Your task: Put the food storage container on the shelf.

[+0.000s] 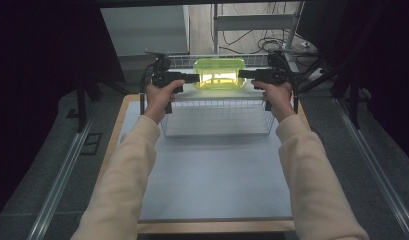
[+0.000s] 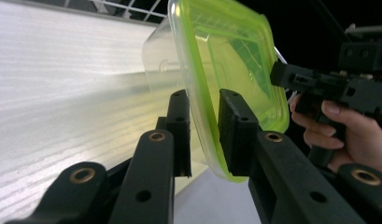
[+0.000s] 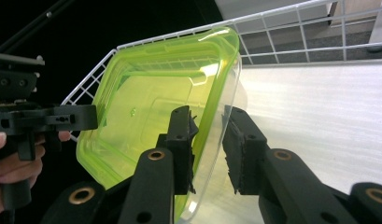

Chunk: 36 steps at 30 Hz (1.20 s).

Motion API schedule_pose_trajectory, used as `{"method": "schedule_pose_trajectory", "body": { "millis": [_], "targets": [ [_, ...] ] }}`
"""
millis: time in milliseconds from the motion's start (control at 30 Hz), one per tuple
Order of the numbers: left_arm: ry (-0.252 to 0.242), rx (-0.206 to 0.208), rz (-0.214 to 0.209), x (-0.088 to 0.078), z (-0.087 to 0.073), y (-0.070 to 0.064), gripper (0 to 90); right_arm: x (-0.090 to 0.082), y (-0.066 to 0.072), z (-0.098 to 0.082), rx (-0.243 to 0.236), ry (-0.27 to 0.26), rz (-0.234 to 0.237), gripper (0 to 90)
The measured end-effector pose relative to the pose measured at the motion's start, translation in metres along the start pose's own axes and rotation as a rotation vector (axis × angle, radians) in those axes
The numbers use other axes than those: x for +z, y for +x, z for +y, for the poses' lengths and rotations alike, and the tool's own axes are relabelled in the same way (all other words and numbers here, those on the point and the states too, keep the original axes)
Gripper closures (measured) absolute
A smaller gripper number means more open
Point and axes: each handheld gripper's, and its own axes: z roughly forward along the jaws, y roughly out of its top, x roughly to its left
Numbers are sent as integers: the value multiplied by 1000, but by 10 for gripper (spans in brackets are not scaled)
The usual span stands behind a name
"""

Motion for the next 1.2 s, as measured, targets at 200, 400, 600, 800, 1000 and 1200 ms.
{"method": "schedule_pose_trajectory", "body": {
  "millis": [200,400,600,800,1000,1200],
  "targets": [
    [-1,7,21,2,1,2,617,4,-1,-3,-49,11,-39,560],
    [-48,24,52,-3,1,-4,308,-3,4,-4,-93,-26,-69,450],
    [-95,65,44,-23,-6,-18,260,-24,16,-7,-135,-72,-32,387],
    [-103,126,47,-48,-32,-35,246,-47,33,-27,-221,-55,2,360],
    [-65,210,67,-64,-71,-53,223,-67,38,-56,-269,-22,56,351],
    [-30,268,22,-76,-122,-63,222,-81,40,-97,-328,-8,69,339]
  ]
}}
